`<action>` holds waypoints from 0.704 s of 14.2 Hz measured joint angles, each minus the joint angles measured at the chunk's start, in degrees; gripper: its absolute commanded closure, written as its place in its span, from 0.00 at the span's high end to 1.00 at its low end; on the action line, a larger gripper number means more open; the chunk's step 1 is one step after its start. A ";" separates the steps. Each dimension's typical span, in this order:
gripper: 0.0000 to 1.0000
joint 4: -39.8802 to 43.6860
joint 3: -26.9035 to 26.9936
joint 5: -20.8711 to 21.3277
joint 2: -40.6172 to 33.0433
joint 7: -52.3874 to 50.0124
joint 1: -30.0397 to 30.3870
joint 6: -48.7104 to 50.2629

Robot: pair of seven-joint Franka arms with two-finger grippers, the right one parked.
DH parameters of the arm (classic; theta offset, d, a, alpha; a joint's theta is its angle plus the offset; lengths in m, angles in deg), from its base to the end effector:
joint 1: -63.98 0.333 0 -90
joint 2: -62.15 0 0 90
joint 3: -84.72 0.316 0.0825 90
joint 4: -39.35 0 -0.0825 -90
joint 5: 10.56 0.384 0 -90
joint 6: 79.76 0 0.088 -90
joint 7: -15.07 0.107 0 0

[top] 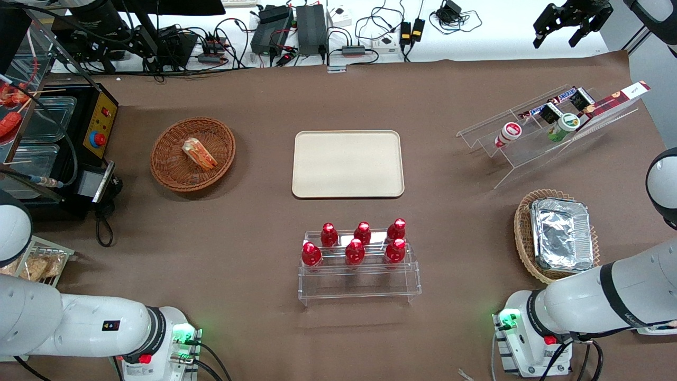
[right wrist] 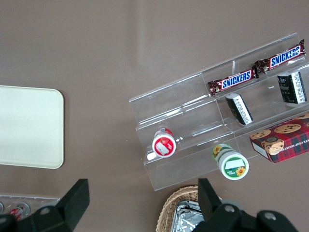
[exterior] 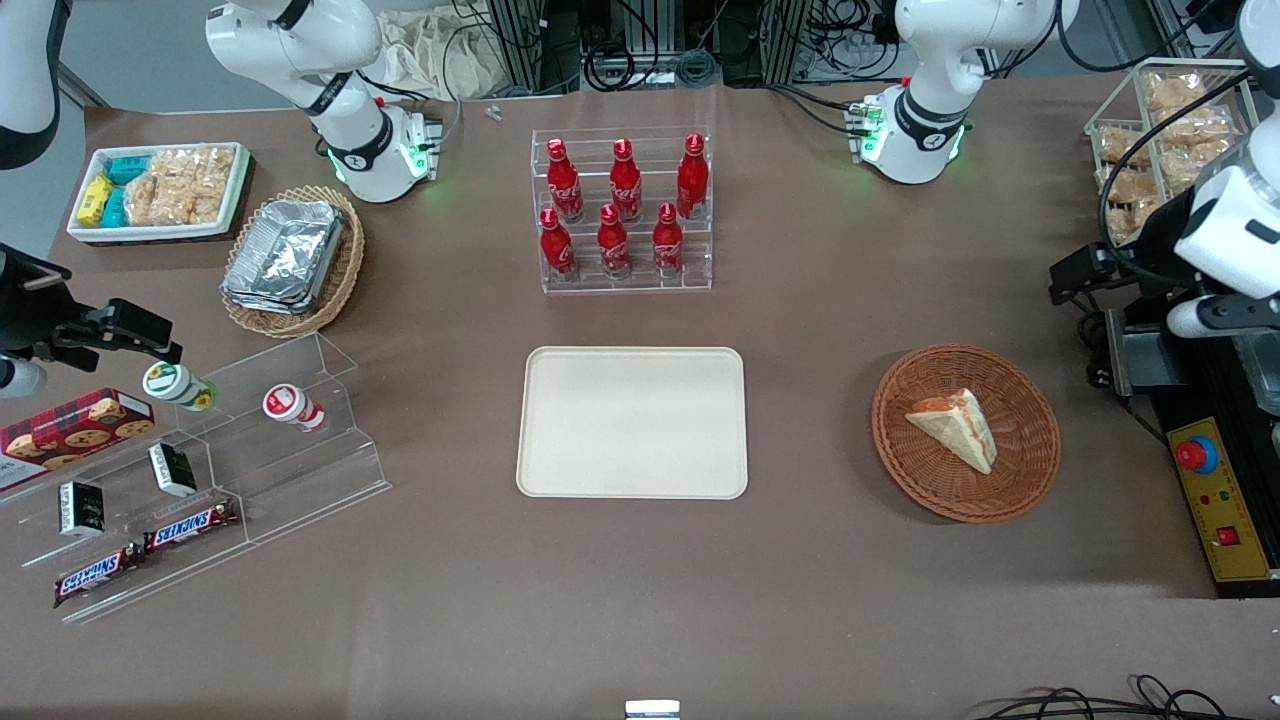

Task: Place sandwich from basket to tray
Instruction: 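Lower the left gripper over the sandwich wedge in the wicker basket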

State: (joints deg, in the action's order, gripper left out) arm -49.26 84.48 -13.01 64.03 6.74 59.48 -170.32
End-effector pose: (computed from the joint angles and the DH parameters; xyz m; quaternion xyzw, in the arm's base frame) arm 0.5633 -0.0512 0.6185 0.9993 0.0315 -0.0018 0.0214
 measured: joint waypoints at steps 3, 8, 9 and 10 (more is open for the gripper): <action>1.00 0.27 -0.10 0.11 0.25 0.00 -0.03 0.88; 1.00 -2.15 0.30 1.15 2.80 -12.39 0.15 1.18; 1.00 -3.88 0.41 1.18 4.21 -14.67 0.19 -0.19; 1.00 -6.40 0.56 1.22 5.58 -16.86 0.29 -3.34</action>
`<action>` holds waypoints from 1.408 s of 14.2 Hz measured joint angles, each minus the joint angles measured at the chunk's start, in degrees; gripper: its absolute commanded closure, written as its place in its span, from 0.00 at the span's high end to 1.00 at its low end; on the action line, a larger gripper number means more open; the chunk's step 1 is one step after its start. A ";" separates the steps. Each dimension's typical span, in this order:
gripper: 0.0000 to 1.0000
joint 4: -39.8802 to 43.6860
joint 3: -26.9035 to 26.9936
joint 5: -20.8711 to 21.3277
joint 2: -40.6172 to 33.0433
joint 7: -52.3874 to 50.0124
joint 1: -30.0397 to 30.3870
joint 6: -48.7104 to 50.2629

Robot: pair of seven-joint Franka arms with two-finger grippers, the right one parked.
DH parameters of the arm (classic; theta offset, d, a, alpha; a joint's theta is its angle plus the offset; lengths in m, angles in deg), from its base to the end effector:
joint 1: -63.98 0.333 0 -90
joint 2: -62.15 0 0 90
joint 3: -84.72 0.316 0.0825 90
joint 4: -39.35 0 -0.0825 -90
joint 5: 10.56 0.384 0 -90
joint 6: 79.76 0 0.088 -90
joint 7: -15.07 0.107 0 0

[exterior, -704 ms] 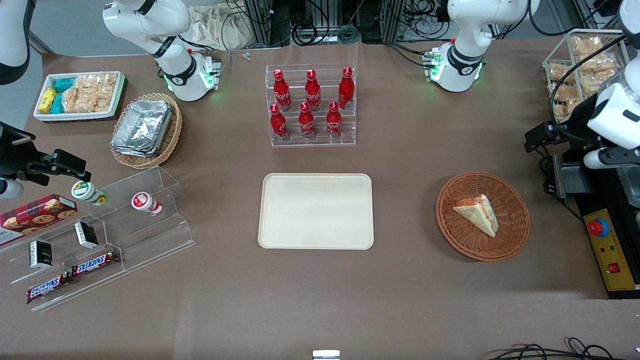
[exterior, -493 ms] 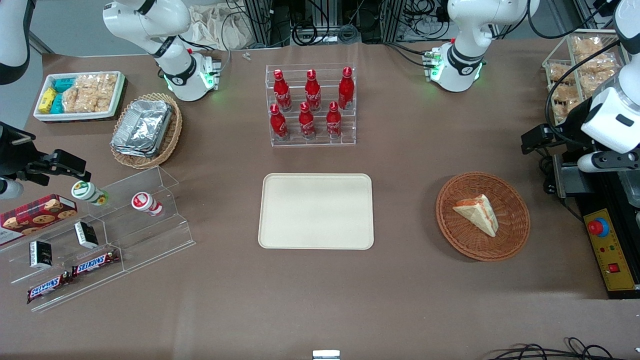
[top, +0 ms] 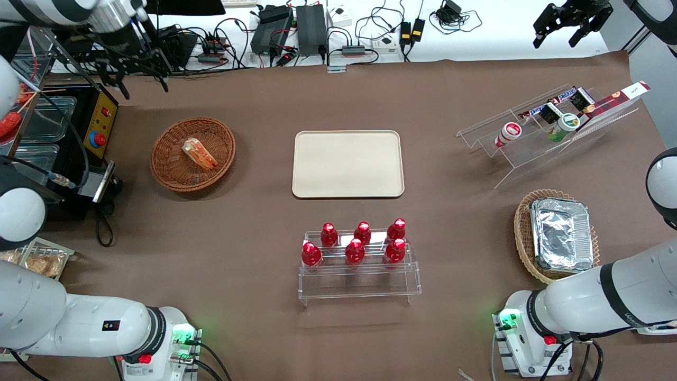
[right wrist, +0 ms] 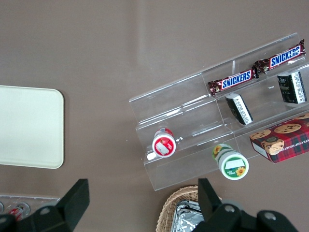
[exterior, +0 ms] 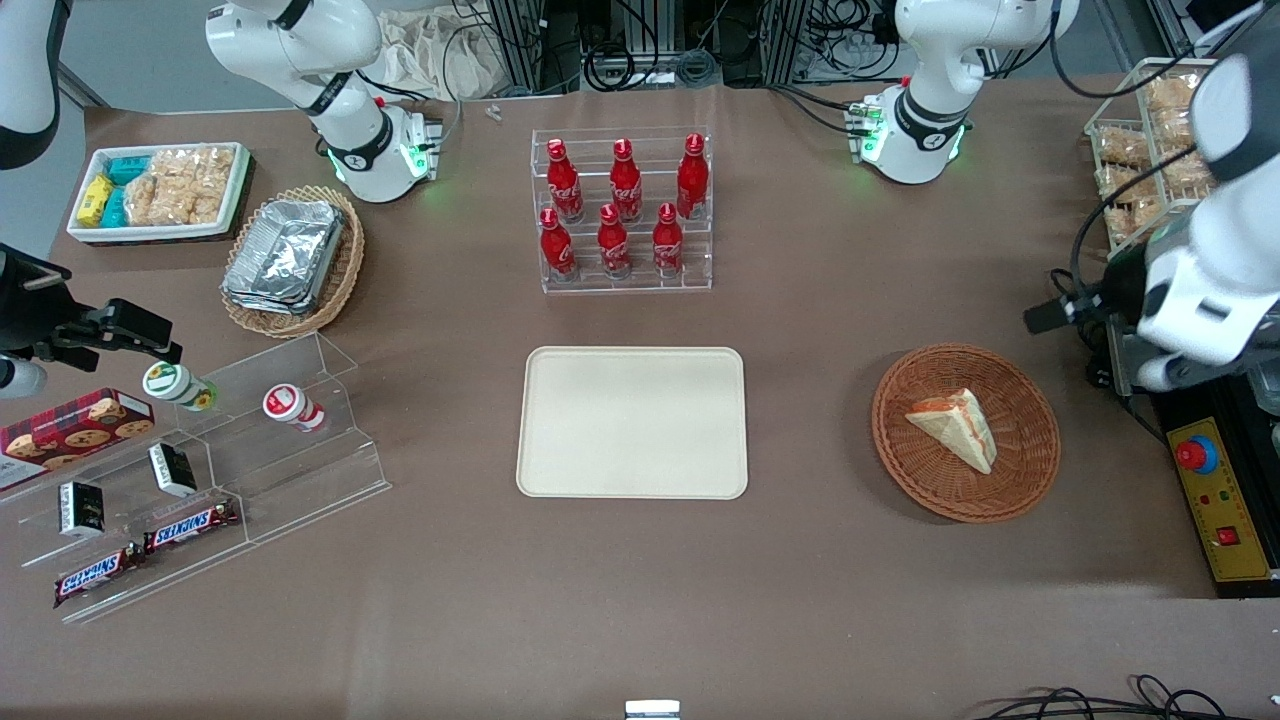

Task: Place sandwich from basket to tray
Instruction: 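Lower the left gripper over the sandwich wedge in the wicker basket, then close the left gripper on the sandwich wedge and lift it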

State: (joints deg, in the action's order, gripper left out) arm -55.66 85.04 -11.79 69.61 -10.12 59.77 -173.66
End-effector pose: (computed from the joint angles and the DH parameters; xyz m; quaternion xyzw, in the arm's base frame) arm 0.5852 -0.0421 0.5144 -0.9797 -0.1858 0.0749 0.0088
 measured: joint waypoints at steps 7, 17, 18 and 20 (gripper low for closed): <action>1.00 -18.45 0.33 0.03 8.29 -17.35 0.90 -29.25; 0.00 -20.11 0.18 0.03 15.44 -22.92 0.82 -39.41; 0.00 -19.75 0.14 0.03 14.33 -22.91 0.81 -38.95; 0.00 -17.91 -0.18 0.04 10.36 -21.67 0.78 -33.13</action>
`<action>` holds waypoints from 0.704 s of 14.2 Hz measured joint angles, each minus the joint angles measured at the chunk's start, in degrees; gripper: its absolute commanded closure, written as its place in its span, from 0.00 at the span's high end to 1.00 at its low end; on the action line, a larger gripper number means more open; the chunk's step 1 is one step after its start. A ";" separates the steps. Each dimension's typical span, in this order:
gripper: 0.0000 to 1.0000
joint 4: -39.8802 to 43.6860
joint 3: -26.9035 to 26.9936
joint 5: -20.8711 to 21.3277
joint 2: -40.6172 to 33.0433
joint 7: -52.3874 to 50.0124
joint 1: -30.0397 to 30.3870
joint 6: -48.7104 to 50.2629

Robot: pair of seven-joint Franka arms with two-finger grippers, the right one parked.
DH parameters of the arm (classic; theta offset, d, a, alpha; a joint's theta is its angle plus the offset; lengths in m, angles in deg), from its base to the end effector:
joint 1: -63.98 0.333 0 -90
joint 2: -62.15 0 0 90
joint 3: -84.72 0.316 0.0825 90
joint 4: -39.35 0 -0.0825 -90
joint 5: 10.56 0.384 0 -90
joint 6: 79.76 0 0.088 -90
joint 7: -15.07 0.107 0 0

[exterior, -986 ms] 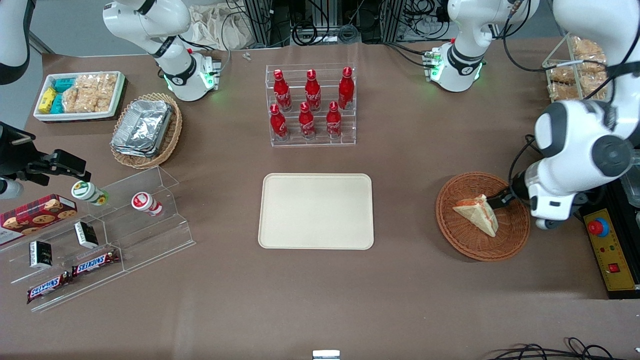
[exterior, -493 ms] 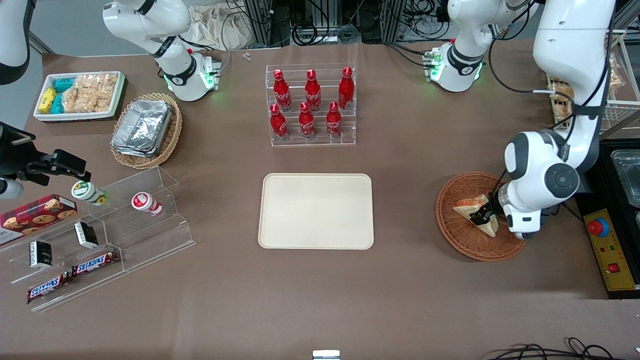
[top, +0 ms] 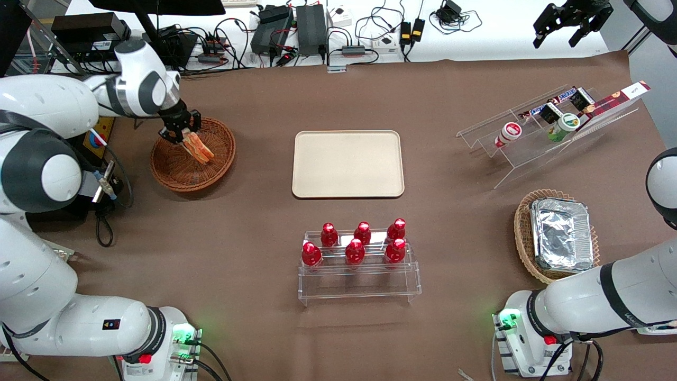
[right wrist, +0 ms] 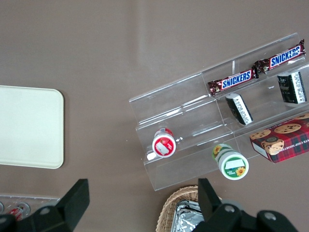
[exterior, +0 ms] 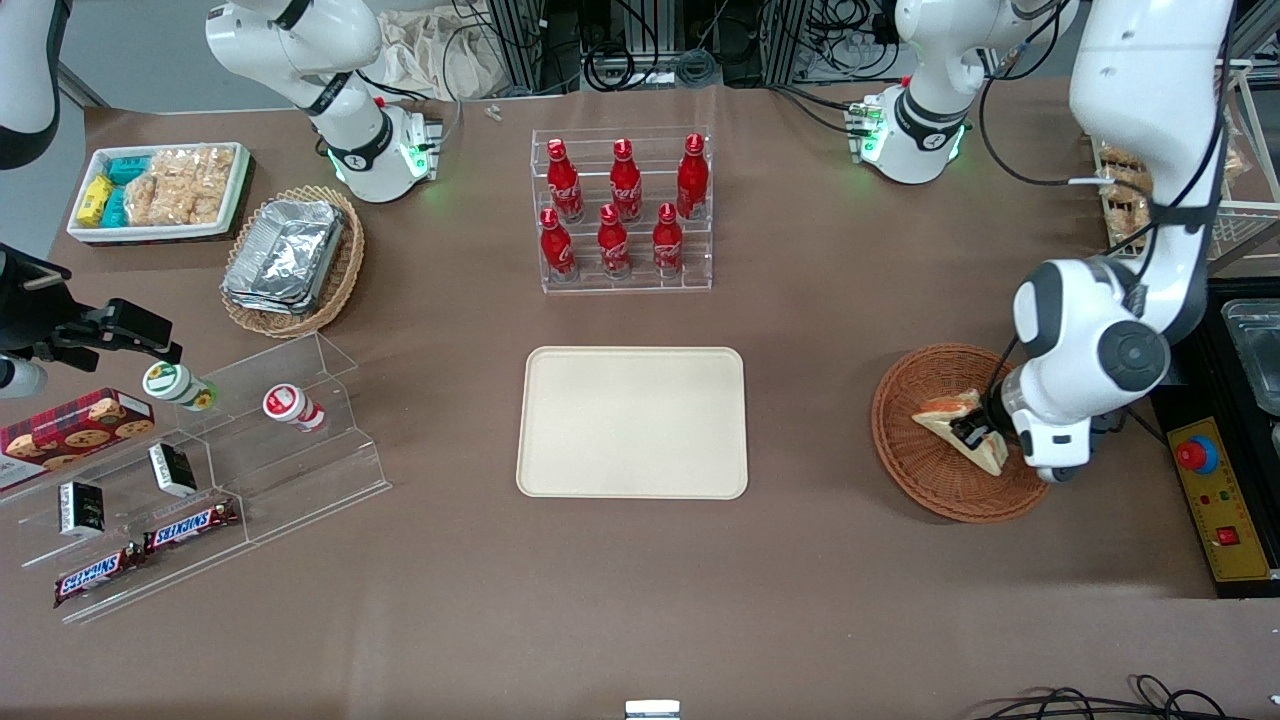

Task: Place sandwich from basket to tray
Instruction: 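Close the left gripper on the sandwich wedge and lift it, then carry the sandwich with the left gripper over the cream tray and lower it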

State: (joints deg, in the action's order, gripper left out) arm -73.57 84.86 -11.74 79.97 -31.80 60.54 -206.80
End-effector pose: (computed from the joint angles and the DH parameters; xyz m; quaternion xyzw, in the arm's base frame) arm 0.5999 -0.0353 0.3080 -0.9257 -0.3769 0.0325 0.0068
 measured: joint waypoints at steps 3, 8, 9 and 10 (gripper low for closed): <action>0.00 3.92 -4.74 -0.02 -6.51 3.86 -0.33 10.32; 0.00 4.53 -21.84 -0.27 -4.78 8.85 -2.25 3.61; 0.00 4.49 -23.40 -0.22 -3.08 9.37 -3.20 1.53; 0.00 4.45 -23.97 -0.16 -1.28 10.66 -4.44 -0.16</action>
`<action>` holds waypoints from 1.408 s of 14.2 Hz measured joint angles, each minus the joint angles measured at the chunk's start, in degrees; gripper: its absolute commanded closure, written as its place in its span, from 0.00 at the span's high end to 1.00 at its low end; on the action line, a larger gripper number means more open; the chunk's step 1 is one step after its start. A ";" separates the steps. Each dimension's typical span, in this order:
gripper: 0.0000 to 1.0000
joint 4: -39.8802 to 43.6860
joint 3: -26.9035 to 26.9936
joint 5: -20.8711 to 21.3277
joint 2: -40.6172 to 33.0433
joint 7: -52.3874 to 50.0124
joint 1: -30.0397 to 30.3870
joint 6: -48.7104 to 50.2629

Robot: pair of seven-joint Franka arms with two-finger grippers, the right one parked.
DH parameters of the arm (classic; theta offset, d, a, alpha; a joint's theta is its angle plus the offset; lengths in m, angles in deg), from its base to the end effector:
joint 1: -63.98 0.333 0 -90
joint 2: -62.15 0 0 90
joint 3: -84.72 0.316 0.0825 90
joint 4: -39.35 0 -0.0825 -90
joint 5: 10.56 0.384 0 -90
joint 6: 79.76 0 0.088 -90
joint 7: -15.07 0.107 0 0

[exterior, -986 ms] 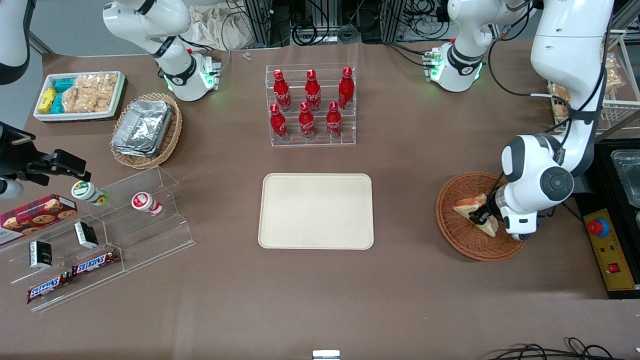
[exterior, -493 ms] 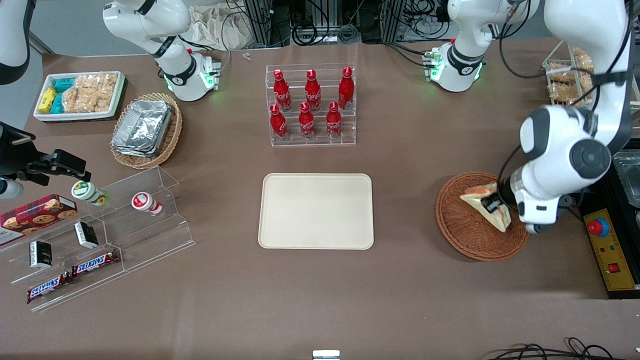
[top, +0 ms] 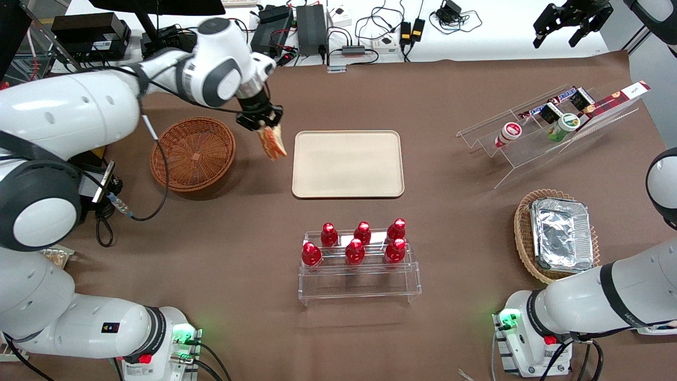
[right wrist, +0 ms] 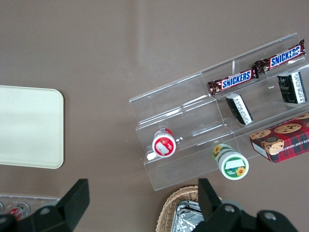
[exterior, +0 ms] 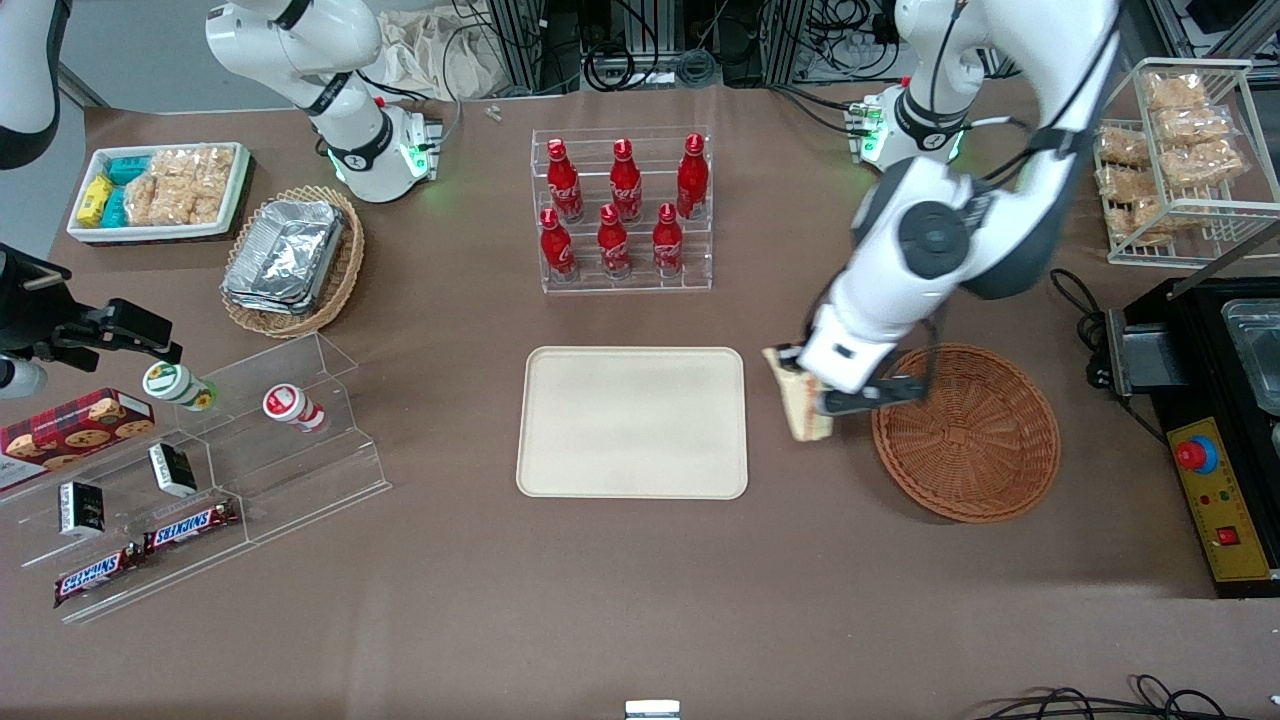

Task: Place sandwich from basket to tray
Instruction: 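Carry the sandwich with the left gripper over the cream tray and lower it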

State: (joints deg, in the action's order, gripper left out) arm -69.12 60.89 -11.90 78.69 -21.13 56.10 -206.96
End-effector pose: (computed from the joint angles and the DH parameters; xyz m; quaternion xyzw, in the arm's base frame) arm 0.5361 -0.3158 0.3706 0.9958 0.0553 -0.0117 0.0727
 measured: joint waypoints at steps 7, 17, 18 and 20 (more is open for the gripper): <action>0.04 0.15 -0.02 3.48 11.78 6.87 -3.50 -8.41; 1.00 0.90 0.05 3.67 15.89 6.93 -3.75 -14.15; 1.00 1.42 0.05 3.67 16.15 6.93 -3.76 -14.38; 1.00 3.05 0.11 3.67 16.16 6.92 -3.73 -14.54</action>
State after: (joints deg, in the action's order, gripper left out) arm -66.07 60.99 -8.24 94.85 -14.21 52.37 -221.50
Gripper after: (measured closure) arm 0.383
